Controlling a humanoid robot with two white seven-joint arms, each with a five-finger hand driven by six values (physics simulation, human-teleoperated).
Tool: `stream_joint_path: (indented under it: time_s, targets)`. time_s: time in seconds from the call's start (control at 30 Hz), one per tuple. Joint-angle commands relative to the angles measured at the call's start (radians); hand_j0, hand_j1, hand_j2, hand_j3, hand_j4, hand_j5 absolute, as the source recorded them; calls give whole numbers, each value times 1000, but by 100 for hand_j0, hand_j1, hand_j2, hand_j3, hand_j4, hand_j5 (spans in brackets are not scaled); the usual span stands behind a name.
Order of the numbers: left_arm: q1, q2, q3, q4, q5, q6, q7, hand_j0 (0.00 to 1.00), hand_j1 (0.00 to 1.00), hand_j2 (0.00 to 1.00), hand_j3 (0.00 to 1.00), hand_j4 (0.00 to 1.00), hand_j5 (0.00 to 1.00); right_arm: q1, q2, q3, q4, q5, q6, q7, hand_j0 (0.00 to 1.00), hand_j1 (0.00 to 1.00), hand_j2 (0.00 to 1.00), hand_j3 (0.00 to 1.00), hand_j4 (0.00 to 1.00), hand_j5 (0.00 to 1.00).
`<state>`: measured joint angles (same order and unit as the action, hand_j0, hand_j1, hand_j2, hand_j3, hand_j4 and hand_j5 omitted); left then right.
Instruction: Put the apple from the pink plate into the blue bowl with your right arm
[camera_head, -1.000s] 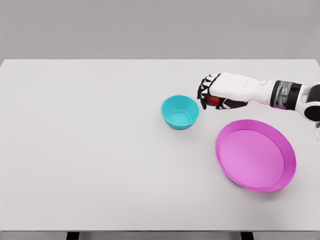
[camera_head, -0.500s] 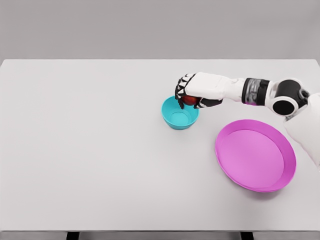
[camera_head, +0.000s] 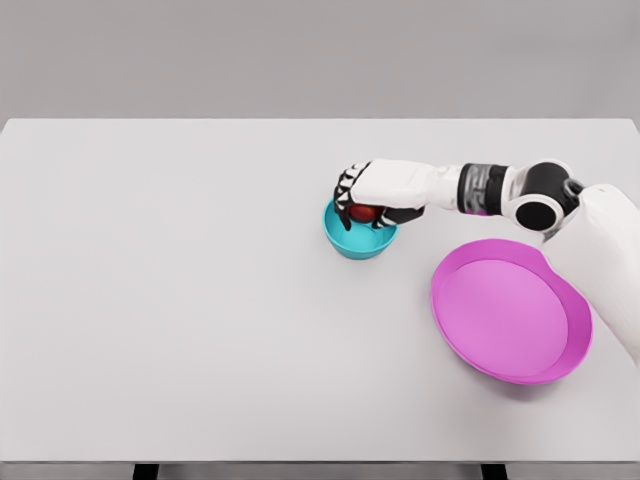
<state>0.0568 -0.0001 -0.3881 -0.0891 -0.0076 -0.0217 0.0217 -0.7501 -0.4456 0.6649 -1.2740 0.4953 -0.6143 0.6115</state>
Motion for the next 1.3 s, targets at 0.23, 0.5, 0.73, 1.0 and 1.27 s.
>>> stream_joint_path:
  time_s: [0.23,0.5,0.73,1.0,1.27]
  targets:
    - [0,0,0,0,0,0,0,100,100,100,100,100,100,0,-1,7,1,-8,3,-1,100,100,100,100,100,100]
    - [0,0,0,0,0,-1,0,100,100,100,100,100,100,-6,-2,2,-10,-8,3,-1,100,100,100,100,100,100]
    - [0,0,0,0,0,-1,0,100,100,100,100,100,100,0,-113,-79,-180,-18,3,-1,100,100,100,100,100,100]
    - [0,0,0,0,1,0,0,100,100,100,100,100,100,195,-294,-338,-197,-27,3,-1,100,100,100,100,100,100]
    - [0,0,0,0,0,0,0,100,100,100,100,100,100,414,-119,-719,-205,-38,3,-1,100,100,100,100,100,100]
